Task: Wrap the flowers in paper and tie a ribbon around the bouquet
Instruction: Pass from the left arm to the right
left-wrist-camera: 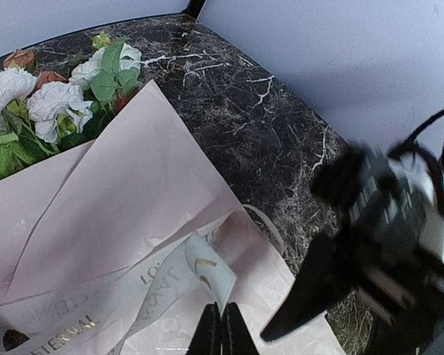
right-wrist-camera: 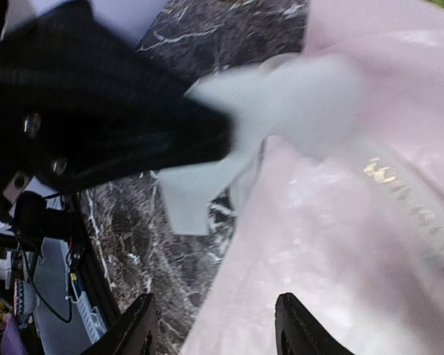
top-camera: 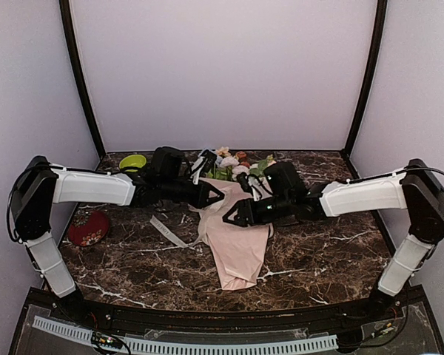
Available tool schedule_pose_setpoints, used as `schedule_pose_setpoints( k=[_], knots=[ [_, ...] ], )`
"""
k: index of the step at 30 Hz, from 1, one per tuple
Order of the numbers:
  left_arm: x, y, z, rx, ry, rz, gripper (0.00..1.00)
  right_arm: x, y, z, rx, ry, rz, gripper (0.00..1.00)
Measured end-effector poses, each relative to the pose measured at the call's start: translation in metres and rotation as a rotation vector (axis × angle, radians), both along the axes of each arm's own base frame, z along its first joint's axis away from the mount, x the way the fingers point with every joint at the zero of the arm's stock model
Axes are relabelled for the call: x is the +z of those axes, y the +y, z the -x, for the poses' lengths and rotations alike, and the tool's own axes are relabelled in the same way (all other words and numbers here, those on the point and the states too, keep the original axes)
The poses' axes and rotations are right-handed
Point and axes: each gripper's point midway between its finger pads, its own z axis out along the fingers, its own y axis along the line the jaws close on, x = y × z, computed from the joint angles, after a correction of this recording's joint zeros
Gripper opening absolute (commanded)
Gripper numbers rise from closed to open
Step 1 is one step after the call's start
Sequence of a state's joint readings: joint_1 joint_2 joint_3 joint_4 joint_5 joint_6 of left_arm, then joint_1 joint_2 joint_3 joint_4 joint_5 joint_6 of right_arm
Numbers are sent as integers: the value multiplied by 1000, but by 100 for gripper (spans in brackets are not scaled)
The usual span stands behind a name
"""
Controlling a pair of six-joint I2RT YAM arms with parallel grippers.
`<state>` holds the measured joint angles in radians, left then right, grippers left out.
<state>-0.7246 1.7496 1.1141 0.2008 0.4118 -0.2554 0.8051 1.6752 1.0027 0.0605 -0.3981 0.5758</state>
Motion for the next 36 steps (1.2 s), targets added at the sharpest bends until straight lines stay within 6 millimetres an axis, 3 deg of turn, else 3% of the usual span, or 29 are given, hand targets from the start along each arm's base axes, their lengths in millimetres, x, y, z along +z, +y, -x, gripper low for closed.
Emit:
schedule_pose_setpoints(
  k=[4,10,13,15,19,23,30,36],
  knots=[
    [8,-3,-3,23,10,42,0,-7,42,35,66,-45,-45,63],
    [9,-4,-4,42,29,73,0,-18,66,22,9,-92,-83,64],
    [8,-3,-4,47,38,77,0,-32,67,12,-41,-94,-70,63],
    [7,-3,-4,51,44,80,0,-36,67,5,-75,-108,-69,56],
    [8,-3,-4,58,53,89,0,-38,71,-4,-110,-138,-76,19],
    [6,-2,-5,65,58,87,0,-35,75,-11,-129,-151,-84,0],
    [0,1,-5,72,55,71,0,-47,56,-6,-148,-157,-28,0],
    [-1,4,-8,89,50,65,0,-19,43,-3,-143,-196,-18,0]
  ],
)
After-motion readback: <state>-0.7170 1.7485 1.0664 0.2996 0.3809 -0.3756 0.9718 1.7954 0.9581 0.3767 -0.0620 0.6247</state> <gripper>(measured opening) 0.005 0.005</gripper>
